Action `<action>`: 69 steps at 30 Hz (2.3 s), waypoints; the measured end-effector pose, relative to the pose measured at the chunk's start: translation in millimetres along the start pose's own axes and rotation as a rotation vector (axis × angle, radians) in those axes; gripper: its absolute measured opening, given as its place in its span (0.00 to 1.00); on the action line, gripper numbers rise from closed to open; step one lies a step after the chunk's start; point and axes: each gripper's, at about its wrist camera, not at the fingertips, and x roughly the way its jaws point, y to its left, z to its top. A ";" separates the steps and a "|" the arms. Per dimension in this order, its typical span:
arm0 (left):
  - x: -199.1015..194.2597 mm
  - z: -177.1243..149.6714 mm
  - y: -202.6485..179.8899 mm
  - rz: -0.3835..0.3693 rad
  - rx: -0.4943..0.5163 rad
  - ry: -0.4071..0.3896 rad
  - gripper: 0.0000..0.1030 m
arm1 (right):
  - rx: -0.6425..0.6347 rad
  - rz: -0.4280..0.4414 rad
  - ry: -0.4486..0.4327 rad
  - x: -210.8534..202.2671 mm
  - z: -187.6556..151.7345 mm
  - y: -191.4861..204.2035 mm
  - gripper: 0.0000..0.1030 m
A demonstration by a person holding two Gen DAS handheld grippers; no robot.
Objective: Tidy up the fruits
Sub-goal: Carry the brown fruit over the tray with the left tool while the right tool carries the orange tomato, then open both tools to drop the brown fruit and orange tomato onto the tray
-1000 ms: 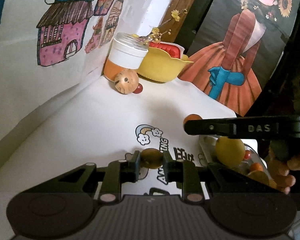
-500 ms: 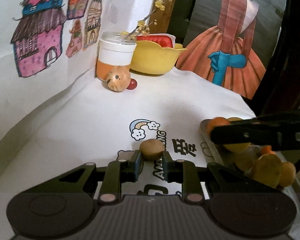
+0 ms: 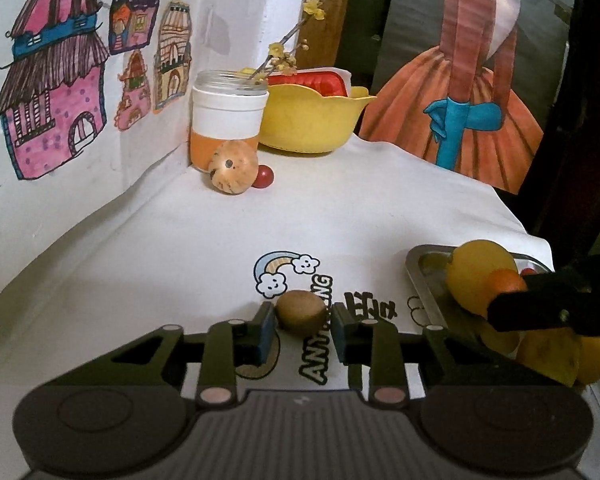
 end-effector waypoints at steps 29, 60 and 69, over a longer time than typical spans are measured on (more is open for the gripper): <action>-72.2 -17.2 -103.9 -0.230 0.107 -0.053 0.30 | 0.070 -0.094 -0.115 -104.2 -58.8 -36.7 0.29; -53.6 -59.1 -166.4 -0.223 0.217 0.093 0.30 | 0.003 -0.207 -0.103 -114.9 -138.1 -42.8 0.29; -48.8 -62.7 -161.8 -0.221 0.189 0.121 0.30 | -0.042 -0.240 -0.110 -111.7 -142.3 -35.7 0.30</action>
